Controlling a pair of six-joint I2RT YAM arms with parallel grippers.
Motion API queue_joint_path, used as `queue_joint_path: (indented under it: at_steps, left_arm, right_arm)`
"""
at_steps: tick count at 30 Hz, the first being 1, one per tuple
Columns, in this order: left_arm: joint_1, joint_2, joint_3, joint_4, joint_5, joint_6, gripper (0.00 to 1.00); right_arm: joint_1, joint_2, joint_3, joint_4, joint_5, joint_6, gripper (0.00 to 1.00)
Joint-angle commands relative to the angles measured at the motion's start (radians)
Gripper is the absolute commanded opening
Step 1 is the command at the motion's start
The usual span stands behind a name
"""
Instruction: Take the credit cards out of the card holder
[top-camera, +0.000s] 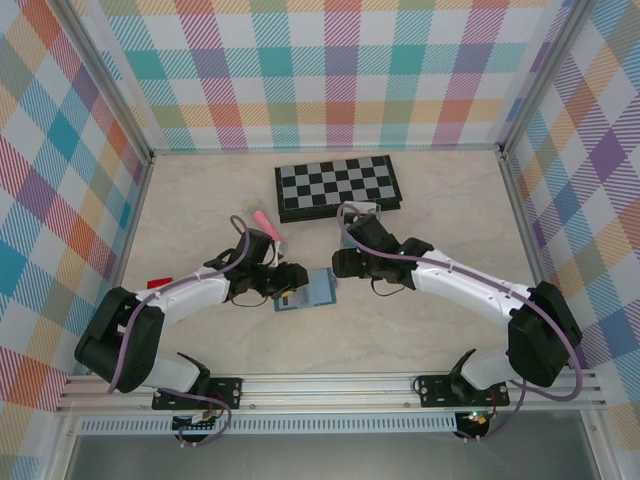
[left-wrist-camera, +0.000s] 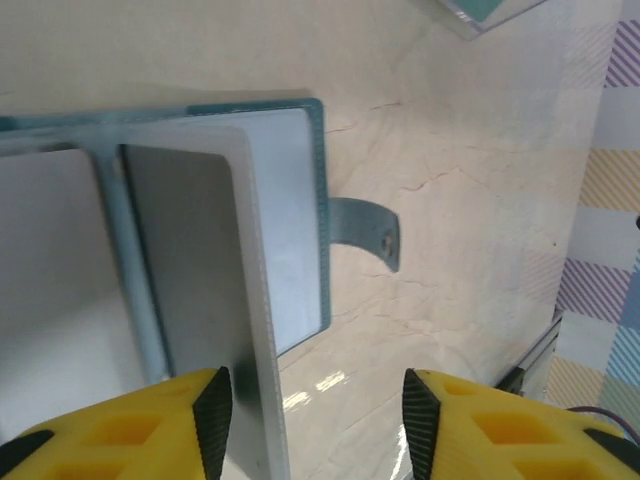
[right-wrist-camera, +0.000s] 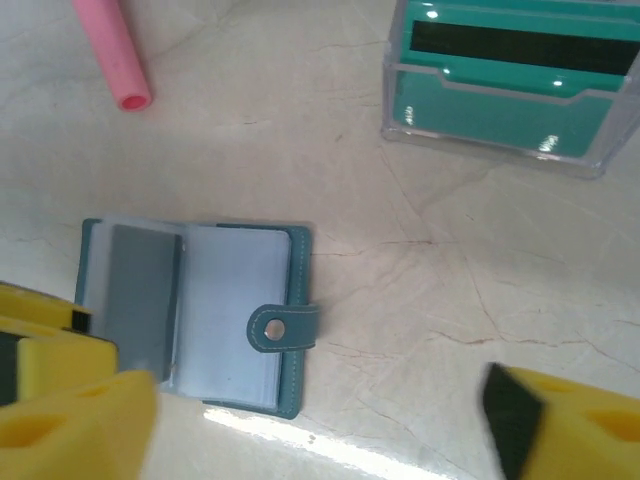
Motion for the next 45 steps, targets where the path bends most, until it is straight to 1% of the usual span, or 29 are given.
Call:
queue_joint_path:
  at_steps: [1,3,5,8,10,13,17,20,22,24,26,30,33,37,45]
  left_arm:
    - [-0.020,0.033,0.039,0.056,0.019,-0.044,0.54]
    - [-0.024,0.054,0.053,0.029,-0.033,-0.075,0.60]
    - [-0.024,0.061,0.058,0.007,-0.073,-0.096,0.62]
    - [-0.025,0.044,0.049,0.010,-0.101,-0.117,0.68]
    - [-0.025,0.028,0.050,-0.002,-0.117,-0.115,0.70]
    - [-0.023,0.002,0.058,-0.069,-0.181,-0.104,0.72]
    - [-0.009,-0.026,0.042,-0.131,-0.256,-0.115,0.72]
    - [-0.002,-0.031,0.014,-0.118,-0.272,-0.142,0.73]
    - [-0.002,-0.031,-0.003,-0.096,-0.262,-0.155,0.72]
    - [-0.002,-0.032,-0.020,-0.077,-0.253,-0.164,0.72]
    - [-0.002,-0.034,-0.030,-0.060,-0.239,-0.166,0.70]
    - [-0.002,-0.030,-0.037,-0.049,-0.234,-0.164,0.60]
    - [-0.002,-0.015,-0.037,-0.031,-0.215,-0.163,0.53]
    - [-0.002,0.001,-0.034,-0.013,-0.195,-0.159,0.45]
    - [-0.002,0.050,-0.021,0.005,-0.163,-0.148,0.36]
  right_arm:
    - [-0.003,-0.033,-0.046,0.050,-0.031,-0.025,1.00]
    - [-0.005,-0.039,-0.056,0.053,-0.021,-0.013,1.00]
    - [-0.004,-0.037,-0.057,0.047,-0.019,-0.007,1.00]
    - [-0.005,-0.036,-0.059,0.055,-0.039,-0.016,1.00]
    - [-0.005,-0.033,-0.057,0.055,-0.051,-0.021,1.00]
    - [-0.005,-0.024,-0.054,0.073,-0.105,-0.038,0.99]
    - [-0.005,0.004,-0.060,0.143,-0.214,-0.032,0.92]
    - [-0.003,0.039,-0.052,0.201,-0.283,0.003,0.86]
    - [-0.002,0.082,-0.027,0.201,-0.313,0.017,0.77]
    - [0.000,0.128,0.006,0.175,-0.320,0.023,0.65]
    - [0.001,0.173,0.028,0.159,-0.329,0.034,0.53]
    - [0.010,0.247,0.057,0.154,-0.353,0.065,0.38]
    - [0.016,0.305,0.101,0.119,-0.349,0.068,0.29]
    - [0.018,0.369,0.142,0.069,-0.322,0.068,0.24]
    - [0.018,0.448,0.177,0.010,-0.263,0.070,0.24]
